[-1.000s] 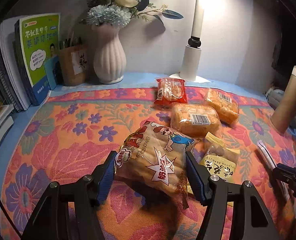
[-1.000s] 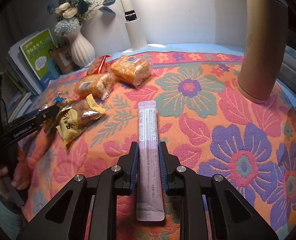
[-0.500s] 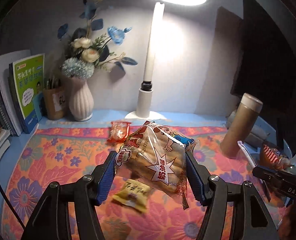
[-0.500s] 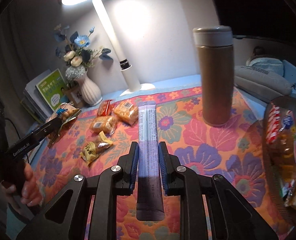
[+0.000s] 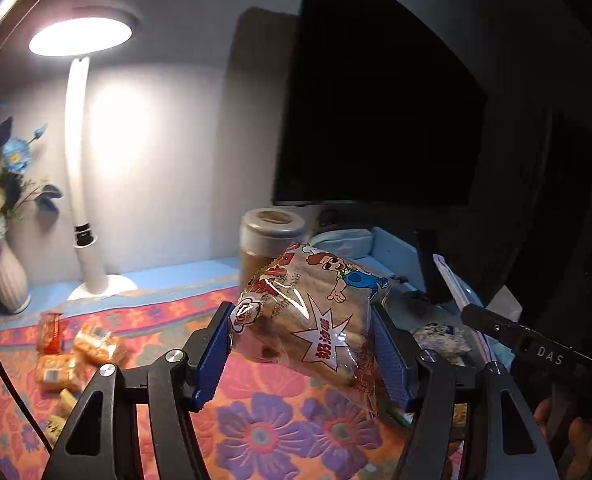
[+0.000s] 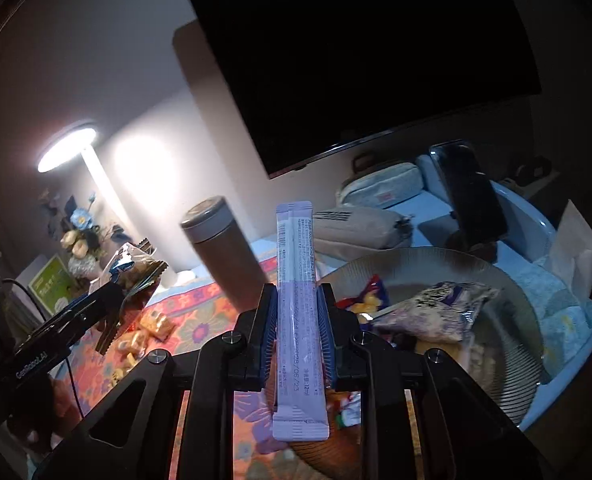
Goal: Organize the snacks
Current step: 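Carry both snacks to the amber glass plate and release them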
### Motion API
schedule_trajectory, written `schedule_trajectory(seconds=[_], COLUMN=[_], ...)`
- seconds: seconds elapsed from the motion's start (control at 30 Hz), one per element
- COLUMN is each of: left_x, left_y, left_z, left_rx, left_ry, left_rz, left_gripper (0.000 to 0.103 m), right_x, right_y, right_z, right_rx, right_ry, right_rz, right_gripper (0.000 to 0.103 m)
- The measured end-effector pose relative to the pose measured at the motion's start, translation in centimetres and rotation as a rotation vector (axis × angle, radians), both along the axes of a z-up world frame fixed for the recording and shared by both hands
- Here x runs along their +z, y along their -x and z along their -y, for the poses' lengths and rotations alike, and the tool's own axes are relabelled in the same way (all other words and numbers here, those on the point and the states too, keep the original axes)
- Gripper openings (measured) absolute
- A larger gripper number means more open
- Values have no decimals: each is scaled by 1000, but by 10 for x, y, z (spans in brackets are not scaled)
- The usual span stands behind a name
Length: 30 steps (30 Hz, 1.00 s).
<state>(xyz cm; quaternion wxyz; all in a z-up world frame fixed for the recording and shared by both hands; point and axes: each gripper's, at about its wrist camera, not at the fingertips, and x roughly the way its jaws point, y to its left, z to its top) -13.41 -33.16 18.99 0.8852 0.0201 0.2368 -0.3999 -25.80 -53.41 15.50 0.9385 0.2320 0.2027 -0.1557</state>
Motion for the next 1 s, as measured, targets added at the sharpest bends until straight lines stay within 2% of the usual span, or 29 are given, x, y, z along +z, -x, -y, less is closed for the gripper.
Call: schedule_trajectory(seconds=[0.17, 0.33, 0.57, 0.6, 0.63, 0.67, 0.87, 1.0], left_x=[-4, -16, -29, -29, -30, -30, -26, -17], left_y=[11, 14, 18, 19, 20, 21, 17, 15], left_z=[63, 114, 152, 156, 157, 157, 133, 103], left_rx=[-99, -173, -234, -234, -231, -226, -207, -173], left_ry=[-44, -79, -103, -108, -116, -117, -104, -79], left_rz=[6, -27, -59, -56, -51, -47, -56, -50], left_gripper=[64, 64, 65, 69, 78, 79, 79, 79], right_x=[-10, -23, -38, -41, -44, -45, -39, -30], right_y=[28, 44, 57, 60, 59, 59, 62, 54], right_z=[41, 67, 85, 88, 92, 94, 88, 72], right_rx=[-118, -200, -253, -254, -249, -239, -228, -192], right_ry=[-42, -75, -136, -159, -181, -198, -189, -166], right_rz=[-4, -45, -90, -93, -96, -94, -74, -65], right_gripper=[19, 19, 21, 21, 28, 31, 31, 31])
